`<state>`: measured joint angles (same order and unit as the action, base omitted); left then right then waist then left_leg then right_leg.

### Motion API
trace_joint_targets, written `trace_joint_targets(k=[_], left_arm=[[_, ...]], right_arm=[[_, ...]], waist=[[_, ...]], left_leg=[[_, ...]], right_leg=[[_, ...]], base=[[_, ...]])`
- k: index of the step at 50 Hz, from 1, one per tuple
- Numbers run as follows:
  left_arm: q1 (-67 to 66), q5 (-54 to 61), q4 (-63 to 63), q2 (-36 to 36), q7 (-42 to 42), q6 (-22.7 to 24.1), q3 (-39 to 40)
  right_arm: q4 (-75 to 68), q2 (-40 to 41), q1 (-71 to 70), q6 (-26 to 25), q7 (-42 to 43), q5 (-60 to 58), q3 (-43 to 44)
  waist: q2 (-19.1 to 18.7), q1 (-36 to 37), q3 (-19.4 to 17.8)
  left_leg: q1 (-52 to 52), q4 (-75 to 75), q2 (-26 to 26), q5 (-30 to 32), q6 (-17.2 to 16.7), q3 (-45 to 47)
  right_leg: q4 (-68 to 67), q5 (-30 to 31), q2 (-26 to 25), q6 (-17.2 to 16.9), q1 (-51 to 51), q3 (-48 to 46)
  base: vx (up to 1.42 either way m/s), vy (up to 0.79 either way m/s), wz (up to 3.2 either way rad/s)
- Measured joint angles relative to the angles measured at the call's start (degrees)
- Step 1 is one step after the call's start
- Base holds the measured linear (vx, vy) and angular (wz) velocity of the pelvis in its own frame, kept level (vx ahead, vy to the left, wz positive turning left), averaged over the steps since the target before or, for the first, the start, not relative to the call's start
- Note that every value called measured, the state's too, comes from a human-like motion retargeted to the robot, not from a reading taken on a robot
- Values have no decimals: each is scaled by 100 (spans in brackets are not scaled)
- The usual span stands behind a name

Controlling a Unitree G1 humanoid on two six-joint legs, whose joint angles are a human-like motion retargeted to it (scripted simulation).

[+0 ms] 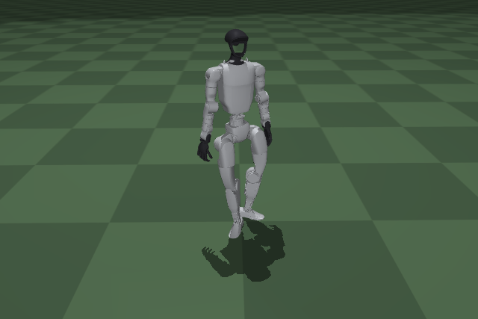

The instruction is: Upper body actions

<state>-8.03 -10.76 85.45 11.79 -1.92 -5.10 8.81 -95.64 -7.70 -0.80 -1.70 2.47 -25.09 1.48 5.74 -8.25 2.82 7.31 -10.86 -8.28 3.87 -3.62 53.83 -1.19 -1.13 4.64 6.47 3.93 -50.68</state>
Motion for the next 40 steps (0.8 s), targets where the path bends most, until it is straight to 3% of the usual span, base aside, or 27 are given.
trace_joint_targets(k=[5,7,10,13,15,20,22,23,25,28,34,40], left_arm=[[151,0,-293,46,166,-65,80],[263,110,-353,-15,72,-54,16],[495,365,-447,-193,79,11,-53],[643,427,-614,-385,306,113,-185],[716,324,-744,-493,333,195,-334],[768,5,-942,-569,361,369,-759],[733,-54,-948,-556,378,403,-937],[722,-80,-922,-553,381,412,-1034],[766,-143,-826,-524,420,399,-1171],[827,-338,-659,-518,465,340,-1035],[497,-305,-546,-547,452,349,-843],[412,-227,-193,-334,639,192,-513]], right_arm=[[81,-48,25,15,-41,-153,-25],[97,-103,15,2,7,-188,10],[130,-195,-52,-23,118,-243,71],[144,-306,-90,-48,175,-257,124],[154,-358,-85,-62,201,-236,188],[164,-305,-94,-122,169,-116,321],[180,-235,-75,-122,129,-77,351],[199,-198,-59,-123,90,-60,373],[269,-117,-52,-134,-9,-55,431],[402,20,-3,-98,-23,3,374],[260,45,160,-67,-43,-19,213],[176,-10,43,-109,56,-181,66]], waist=[[474,73,-145],[510,199,-265],[449,460,-455],[290,636,-457],[179,707,-433],[-164,804,-380],[-271,632,-359],[-276,461,-355],[-395,-140,-311],[-408,-166,-341],[-427,420,-168],[-540,270,-65]], left_leg=[[-328,-1875,-464,802,1037,-498],[-515,-2349,-564,990,1203,-949],[-847,-2609,-390,927,683,-1927],[-1339,-2298,410,281,260,-3393],[-1477,-1799,739,-247,344,-3928],[-1586,-246,1051,-830,422,-4452],[-1568,283,1049,-757,465,-4185],[-1528,453,1159,-796,661,-4154],[-1177,414,533,-869,309,-2594],[-1282,539,936,-862,481,-3849],[-1056,811,1068,-1006,582,-3434],[-1332,656,1008,-1087,536,-3695]], right_leg=[[33,-6,420,155,62,716],[-35,-5,474,196,51,964],[-89,26,399,312,-41,1440],[-52,113,287,379,-179,1825],[-35,177,241,374,-247,2056],[86,294,-90,329,-255,2332],[178,323,-199,282,-151,2224],[247,351,-180,243,-63,2114],[380,352,-255,168,69,1588],[356,396,-222,128,76,1916],[87,339,-125,59,-88,2355],[-435,113,-113,-85,-334,2443]], base=[[-5,-28,-172],[-5,-24,-142],[-9,-11,-169],[-4,1,-149],[2,9,-125],[10,5,-86],[16,3,7],[16,7,90],[12,10,133],[14,14,-32],[23,14,-81],[6,7,39]])
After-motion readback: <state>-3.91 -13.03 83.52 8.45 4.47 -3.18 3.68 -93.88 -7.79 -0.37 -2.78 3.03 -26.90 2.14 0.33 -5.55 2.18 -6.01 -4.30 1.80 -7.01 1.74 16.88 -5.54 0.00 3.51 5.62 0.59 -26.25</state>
